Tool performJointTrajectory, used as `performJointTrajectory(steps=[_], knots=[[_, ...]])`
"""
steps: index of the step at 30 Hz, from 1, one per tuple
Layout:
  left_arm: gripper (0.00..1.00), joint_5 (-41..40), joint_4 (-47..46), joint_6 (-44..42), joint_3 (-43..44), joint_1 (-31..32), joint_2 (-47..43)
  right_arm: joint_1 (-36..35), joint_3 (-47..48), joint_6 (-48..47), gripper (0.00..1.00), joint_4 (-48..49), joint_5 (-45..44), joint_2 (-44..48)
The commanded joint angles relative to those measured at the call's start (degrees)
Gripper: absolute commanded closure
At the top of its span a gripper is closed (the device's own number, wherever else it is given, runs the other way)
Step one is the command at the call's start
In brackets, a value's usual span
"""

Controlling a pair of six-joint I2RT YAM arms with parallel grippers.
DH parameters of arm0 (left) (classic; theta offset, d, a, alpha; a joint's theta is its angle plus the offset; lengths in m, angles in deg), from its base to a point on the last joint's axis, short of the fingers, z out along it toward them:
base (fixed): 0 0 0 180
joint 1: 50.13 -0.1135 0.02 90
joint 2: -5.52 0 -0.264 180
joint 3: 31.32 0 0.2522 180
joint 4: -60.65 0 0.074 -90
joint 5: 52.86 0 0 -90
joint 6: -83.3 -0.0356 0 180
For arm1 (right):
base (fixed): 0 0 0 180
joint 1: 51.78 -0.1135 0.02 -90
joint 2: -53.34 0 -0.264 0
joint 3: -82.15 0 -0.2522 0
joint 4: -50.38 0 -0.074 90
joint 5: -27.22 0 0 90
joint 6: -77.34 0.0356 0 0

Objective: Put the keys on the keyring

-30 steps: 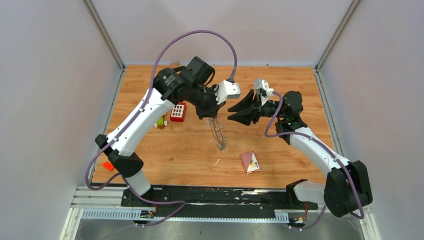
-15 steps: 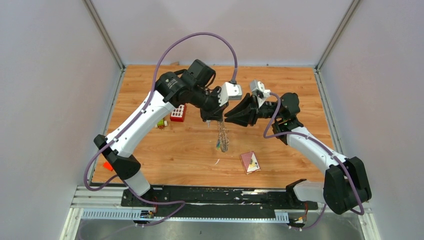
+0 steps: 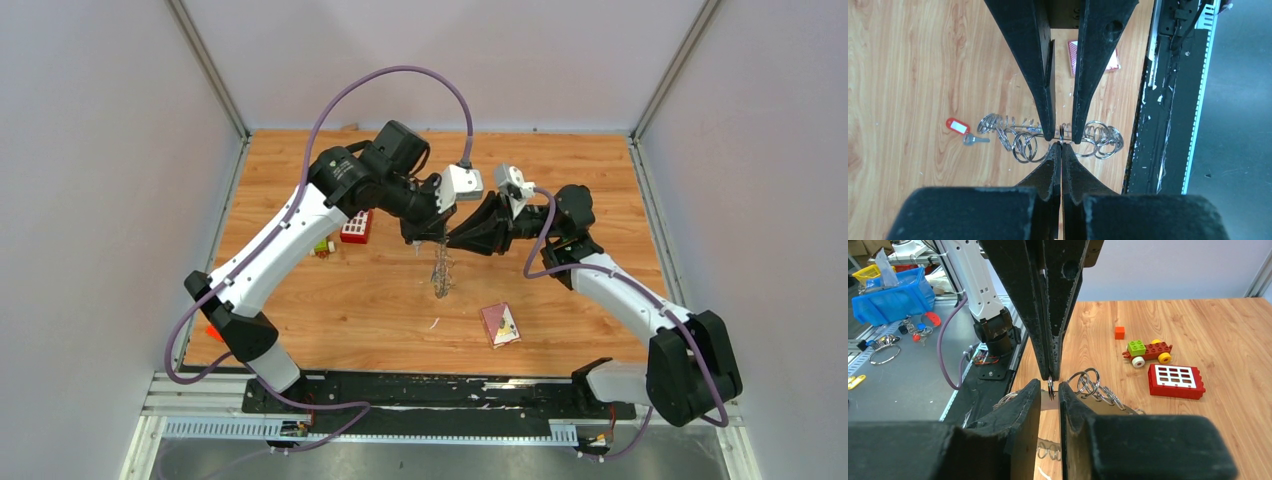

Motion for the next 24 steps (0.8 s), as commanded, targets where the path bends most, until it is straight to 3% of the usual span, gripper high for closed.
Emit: performJointTrajectory(steps=[1,9,16,21,24], knots=[[1.00,1.35,-2.64,1.07,-0.03,0.15,-3.20,-0.54,0.35,-2.31,0.80,-1.45,0.88,-0.79],[1.00,1.43,-3.09,1.14,-0.73,0.15,-3.42,-0.99,0.66,-2.08,0.86,-1.70,0.78,-0.71],[1.00,1.44,-3.89,1.42,-2.06,0.15,-3.49,-1.12,0.52,-1.05,0.99,-0.86,0.00,-0.37],[1.00,1.43,-4.33,1.21,-2.82,0.15,-3.66,-1.10,0.43,-2.23,1.00,-1.23,0.02,0.18],[0.91,1.53,-4.25,0.04,-2.99,0.08,-4.60,-0.72,1.80,-6.63,1.00,-6.11,1.67,1.08]])
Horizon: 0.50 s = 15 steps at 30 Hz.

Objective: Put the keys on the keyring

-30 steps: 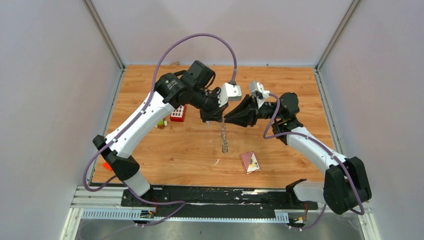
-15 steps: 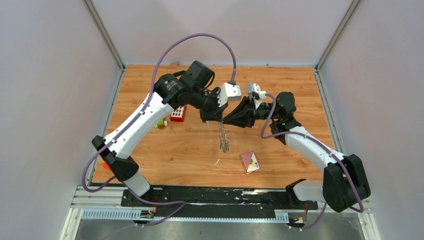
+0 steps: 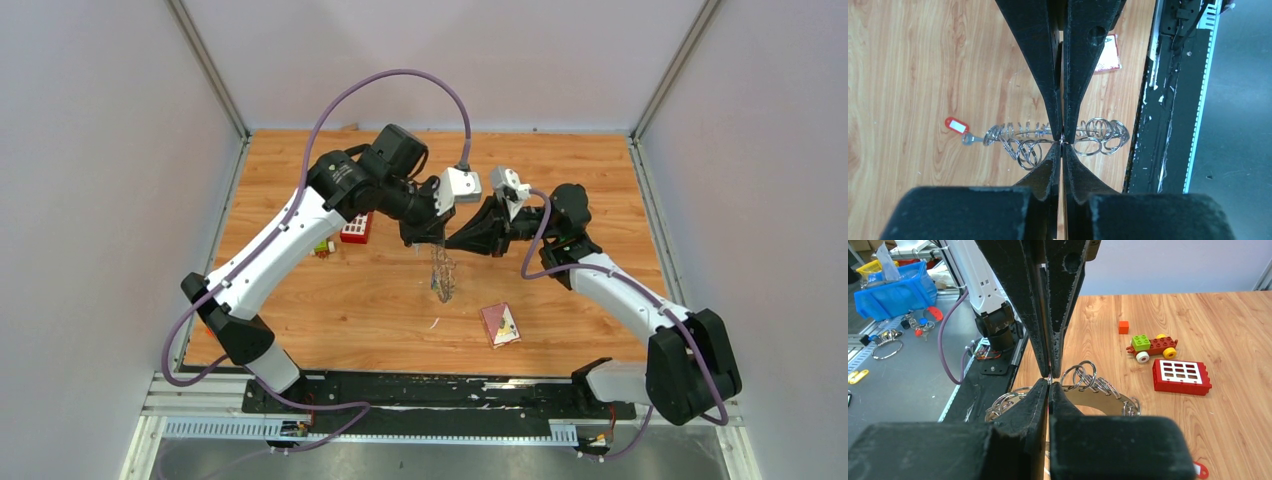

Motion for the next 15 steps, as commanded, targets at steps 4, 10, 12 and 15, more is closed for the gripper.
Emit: performJointTrajectory(steps=[4,10,12,15], knots=[[0.67,1.79,-2.50,-3.09,-1.56,-0.05,-6.00,0.42,6.02,-19.51,1.00,-18.21,6.04,4.33],[0.51,0.02,-3.96,-7.68,-6.12,-0.34,-11.29,0.41,17.66,-51.53,1.00,-61.81,14.70,3.82],[0.50,-0.40,-4.59,-8.81,-7.38,-0.38,-12.40,0.37,18.15,-54.13,1.00,-64.38,16.73,3.76],[0.50,0.11,-6.16,-10.09,-9.81,-0.34,-13.92,0.38,17.88,-55.99,1.00,-65.44,17.62,4.24]])
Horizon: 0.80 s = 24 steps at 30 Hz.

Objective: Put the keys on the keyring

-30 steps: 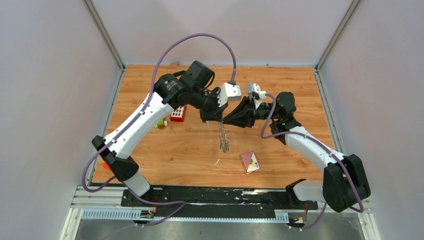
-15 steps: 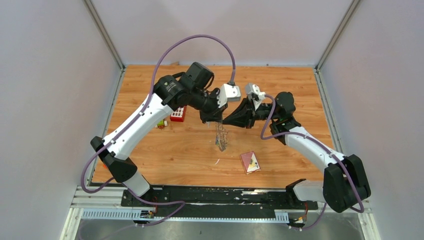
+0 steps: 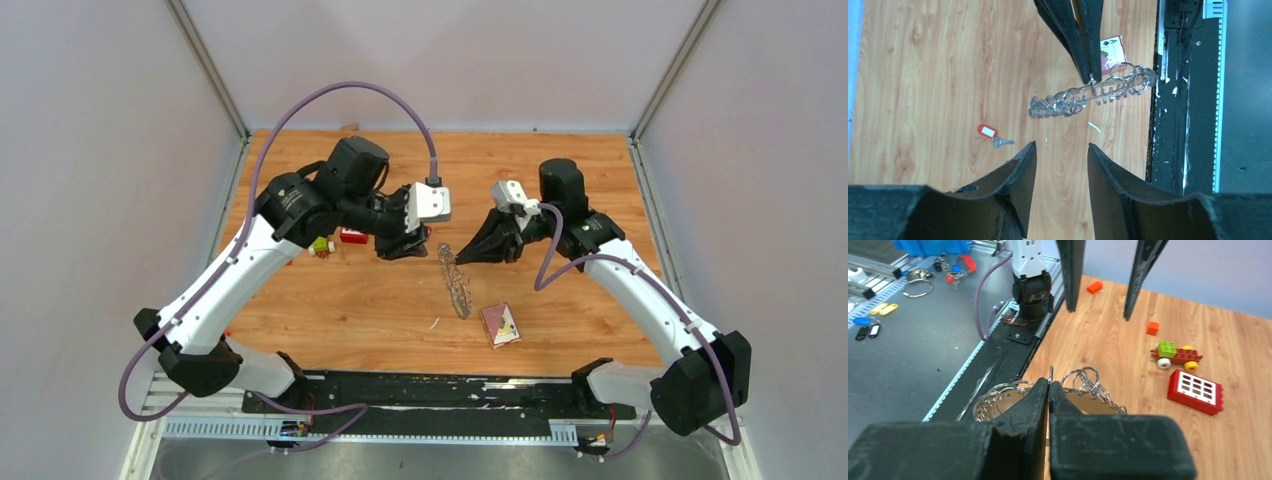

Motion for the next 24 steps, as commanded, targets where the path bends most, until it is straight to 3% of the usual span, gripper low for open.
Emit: performJointTrajectory(steps=[1,5,10,18,24], knots=[[0.50,0.84,-3.86,-4.05,-3.02,-0.12,-2.50,0.15,1.62,-12.59,1.00,-11.63,6.09,1.59],[0.51,4.99,-4.44,-8.64,-6.42,-0.12,-4.56,-0.34,1.55,-16.62,1.00,-14.80,5.47,3.04],[0.51,5.55,-7.48,-10.42,-10.83,-0.12,-6.96,-1.70,2.31,-28.60,1.00,-22.98,-5.01,5.28],[0.52,4.88,-10.87,-11.48,-15.75,-0.12,-7.76,-1.83,0.18,-35.33,1.00,-19.37,-22.98,9.07],[0.52,4.62,-13.08,-10.63,-16.34,-0.12,-6.59,-1.88,-0.41,-39.46,1.00,-17.74,-30.37,10.95]])
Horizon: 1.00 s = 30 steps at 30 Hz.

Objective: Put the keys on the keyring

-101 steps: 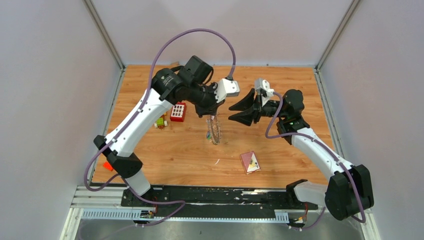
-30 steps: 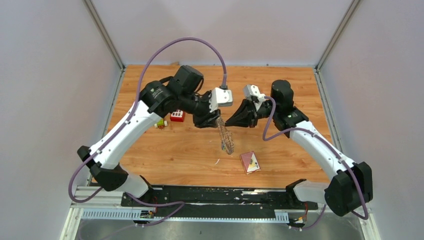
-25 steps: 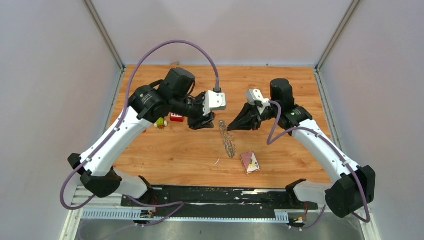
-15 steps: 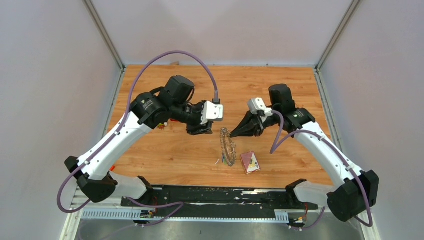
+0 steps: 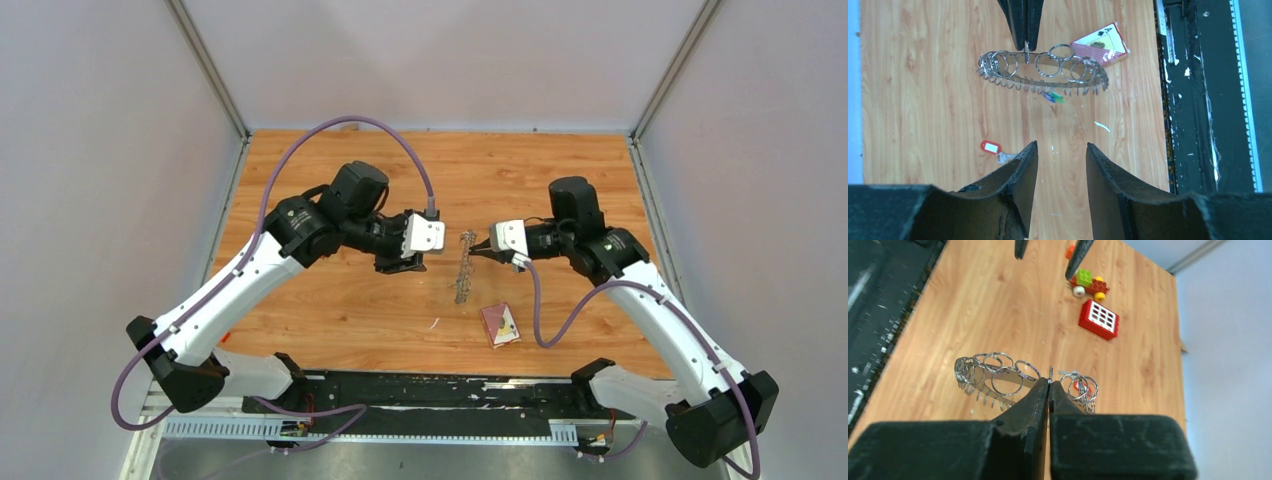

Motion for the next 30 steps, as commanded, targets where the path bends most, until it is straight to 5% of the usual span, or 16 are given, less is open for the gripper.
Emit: performJointTrajectory(steps=[1,12,30], knots=[[0.52,0.83,-4.57,-0.03,-0.12,-0.05,0.25,-0.23,-0.37,-6.67,1.00,3.50,-7.57,2.52],[0.54,1.82,-16.29,0.09,-3.43,-0.07,4.35,-1.76,-5.02,-11.42,1.00,9.04,-17.14,7.90],[0.58,5.24,-21.93,0.68,-4.44,-0.07,7.10,-2.68,-9.68,-10.22,1.00,10.93,-15.73,13.02]])
